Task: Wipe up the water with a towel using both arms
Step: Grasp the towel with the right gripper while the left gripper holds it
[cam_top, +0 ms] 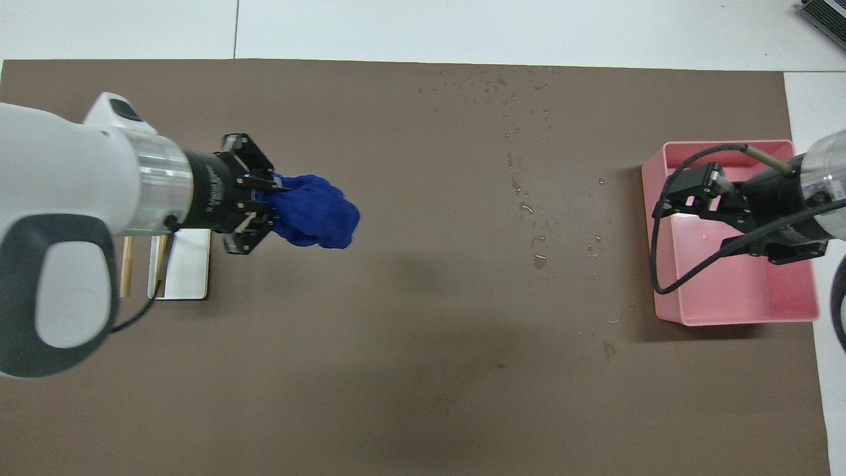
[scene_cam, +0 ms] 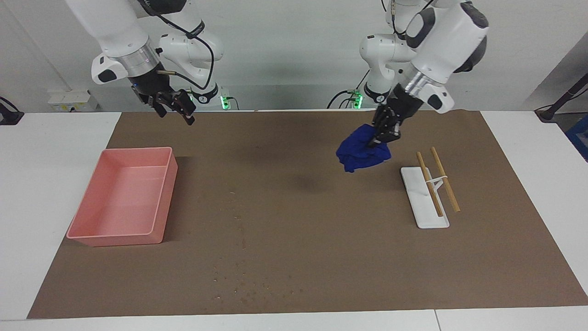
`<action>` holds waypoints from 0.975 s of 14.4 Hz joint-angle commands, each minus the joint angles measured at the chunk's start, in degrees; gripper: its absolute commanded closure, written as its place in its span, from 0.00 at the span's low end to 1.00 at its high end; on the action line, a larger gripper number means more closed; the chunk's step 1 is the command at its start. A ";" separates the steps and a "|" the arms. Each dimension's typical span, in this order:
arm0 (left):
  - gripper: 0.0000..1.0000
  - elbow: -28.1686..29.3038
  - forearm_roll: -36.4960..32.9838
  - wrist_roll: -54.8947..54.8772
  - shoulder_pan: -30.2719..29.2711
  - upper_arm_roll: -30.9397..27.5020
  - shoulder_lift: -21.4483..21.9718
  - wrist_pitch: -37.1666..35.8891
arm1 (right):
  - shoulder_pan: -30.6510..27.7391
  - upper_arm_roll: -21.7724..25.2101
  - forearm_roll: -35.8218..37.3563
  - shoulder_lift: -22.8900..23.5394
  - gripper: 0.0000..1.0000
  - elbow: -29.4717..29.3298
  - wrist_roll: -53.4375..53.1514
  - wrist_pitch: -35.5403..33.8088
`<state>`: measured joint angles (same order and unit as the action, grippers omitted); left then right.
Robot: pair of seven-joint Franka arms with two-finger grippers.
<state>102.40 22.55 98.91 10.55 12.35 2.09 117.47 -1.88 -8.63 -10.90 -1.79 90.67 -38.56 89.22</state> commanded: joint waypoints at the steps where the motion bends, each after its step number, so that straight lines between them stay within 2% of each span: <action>1: 1.00 0.34 1.01 9.52 9.28 -0.84 -0.51 8.97 | 3.71 -0.51 -4.29 -0.67 0.01 1.09 -17.87 3.58; 4: 1.00 0.43 1.01 16.82 15.71 -0.84 -0.95 18.99 | 7.05 -0.51 -8.24 -0.41 0.01 1.18 -34.95 6.13; 7: 1.00 0.34 0.75 25.96 20.29 -0.92 -2.18 29.73 | 8.29 -0.60 -10.09 -0.06 0.01 1.79 -39.84 6.76; 9: 1.00 -0.01 0.39 27.39 22.31 -0.84 -2.18 30.63 | 8.91 -0.51 -13.25 0.90 0.01 1.36 -42.11 9.02; 14: 1.00 0.25 0.13 29.41 25.30 -0.84 -2.53 32.39 | 8.65 -0.43 -13.88 2.22 0.01 -0.75 -46.87 13.08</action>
<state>102.59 22.56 126.84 33.73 12.45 -0.35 148.36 7.02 -9.00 -23.39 -0.45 91.45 -84.00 101.04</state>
